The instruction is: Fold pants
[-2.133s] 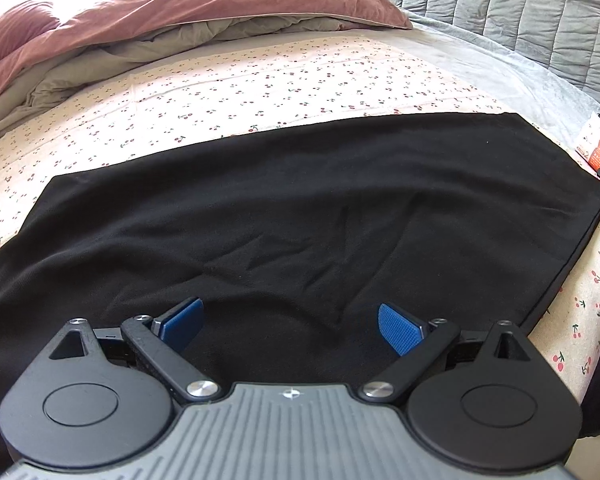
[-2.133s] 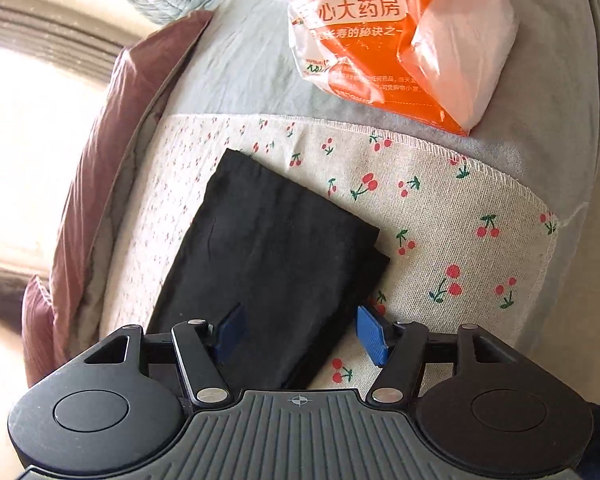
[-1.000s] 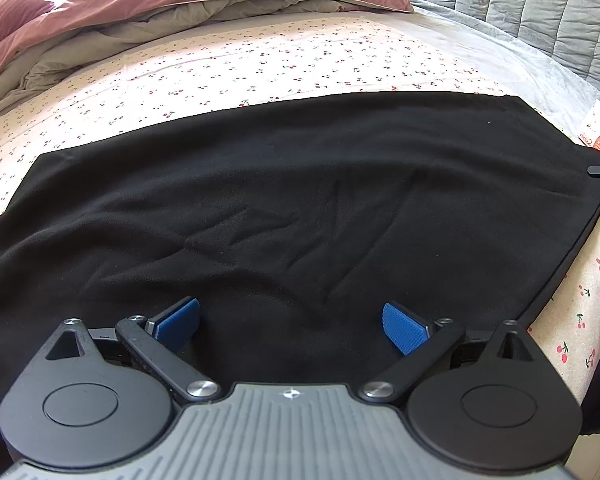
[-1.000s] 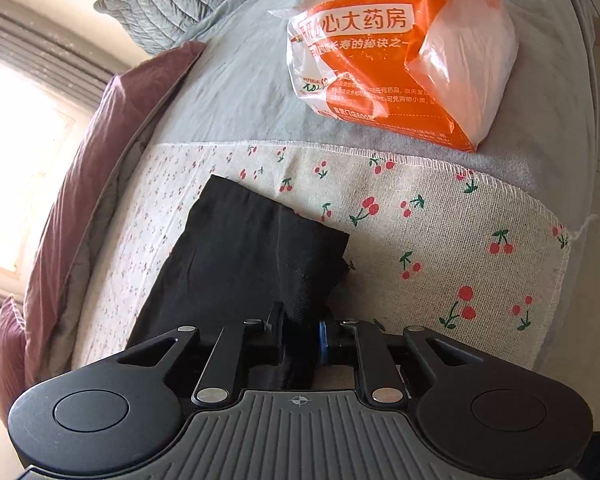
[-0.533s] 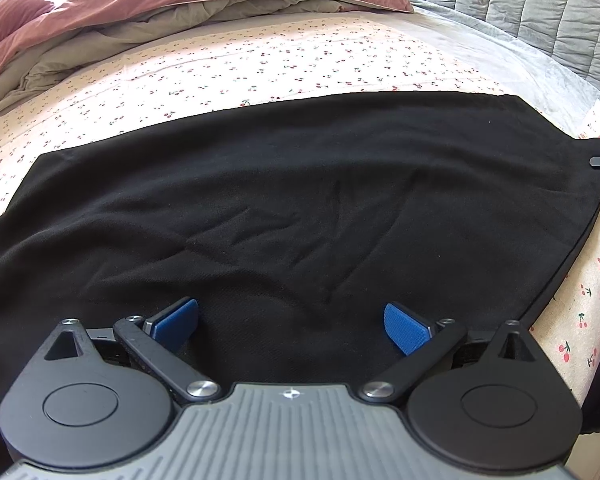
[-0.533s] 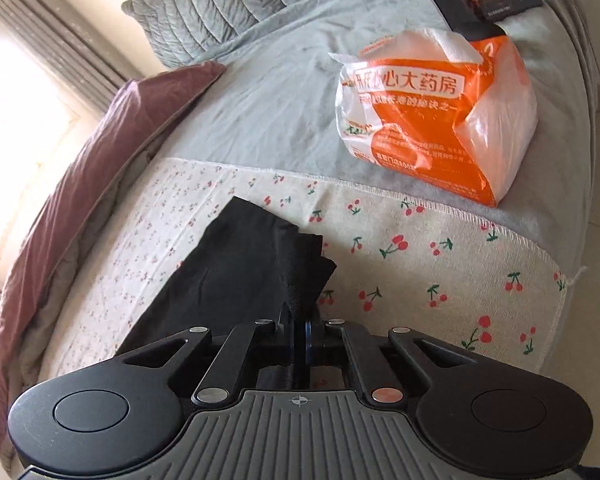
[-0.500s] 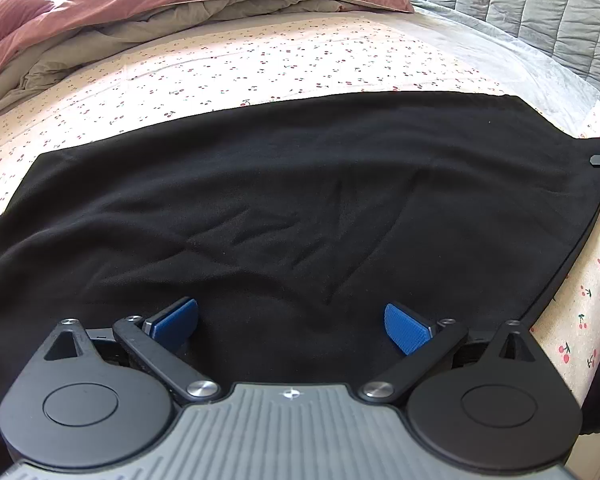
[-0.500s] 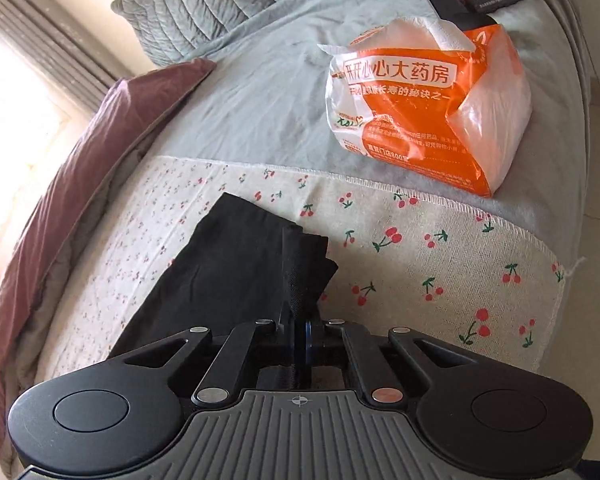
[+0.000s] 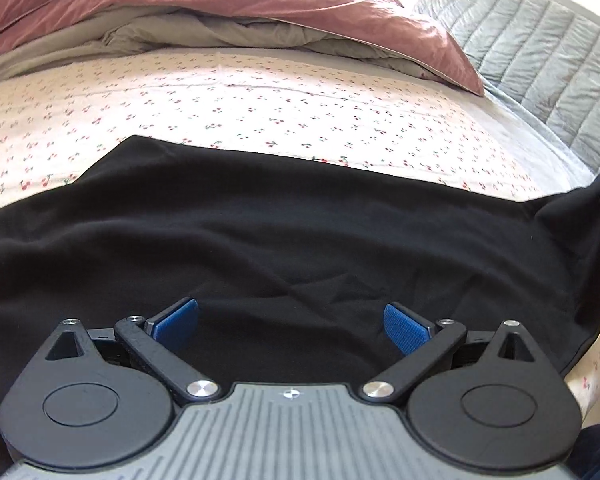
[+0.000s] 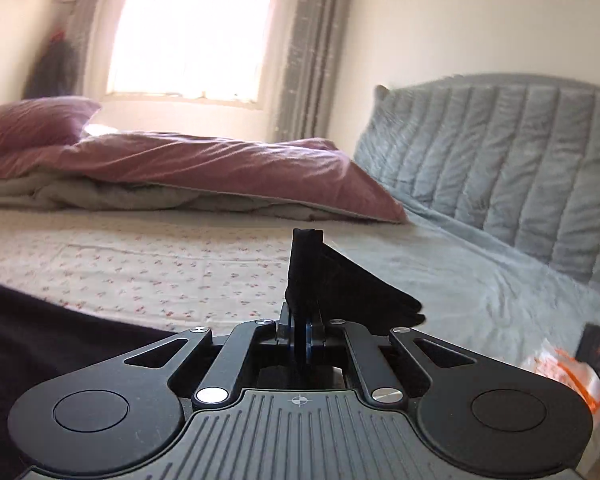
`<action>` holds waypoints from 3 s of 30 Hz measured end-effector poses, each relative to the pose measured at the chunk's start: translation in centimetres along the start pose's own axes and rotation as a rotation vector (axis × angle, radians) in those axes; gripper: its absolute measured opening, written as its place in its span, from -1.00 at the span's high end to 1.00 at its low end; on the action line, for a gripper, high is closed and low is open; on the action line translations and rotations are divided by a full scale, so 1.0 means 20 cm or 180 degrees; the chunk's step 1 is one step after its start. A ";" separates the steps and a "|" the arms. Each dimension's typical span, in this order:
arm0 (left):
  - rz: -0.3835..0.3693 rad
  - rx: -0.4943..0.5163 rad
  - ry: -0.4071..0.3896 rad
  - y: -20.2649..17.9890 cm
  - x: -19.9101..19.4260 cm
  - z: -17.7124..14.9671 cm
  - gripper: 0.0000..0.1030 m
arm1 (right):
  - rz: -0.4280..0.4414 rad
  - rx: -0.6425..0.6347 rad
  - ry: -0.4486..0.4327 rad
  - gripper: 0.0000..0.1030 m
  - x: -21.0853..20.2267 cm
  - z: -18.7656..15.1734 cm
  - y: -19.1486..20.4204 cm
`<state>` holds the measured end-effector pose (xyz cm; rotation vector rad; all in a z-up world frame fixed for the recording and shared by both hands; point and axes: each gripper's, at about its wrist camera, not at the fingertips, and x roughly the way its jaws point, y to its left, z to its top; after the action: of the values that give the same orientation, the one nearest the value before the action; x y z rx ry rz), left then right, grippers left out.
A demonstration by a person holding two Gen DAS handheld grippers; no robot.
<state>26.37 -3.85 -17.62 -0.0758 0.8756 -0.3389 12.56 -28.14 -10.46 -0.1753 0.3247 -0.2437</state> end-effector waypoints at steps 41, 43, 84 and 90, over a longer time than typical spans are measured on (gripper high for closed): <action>0.0068 -0.0511 0.0111 0.28 -0.03 0.13 -0.85 | 0.0927 0.0686 0.0639 0.87 0.16 0.24 0.22; 0.0063 -0.0697 0.0099 0.33 -0.05 0.15 -0.85 | 0.0606 0.0770 0.0367 0.87 0.19 0.31 0.23; -0.0559 -0.1701 0.0474 0.49 0.03 0.10 -0.87 | 0.1816 -0.1595 -0.0144 0.88 -0.22 -0.04 1.27; -0.0605 -0.1622 0.0407 0.45 0.04 0.11 -0.86 | 0.1724 -0.1561 -0.0287 0.88 -0.29 -0.05 1.29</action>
<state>30.79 4.27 -18.62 -0.6174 1.0690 -0.2926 12.20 -2.16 -15.10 -0.5690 0.3262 0.3851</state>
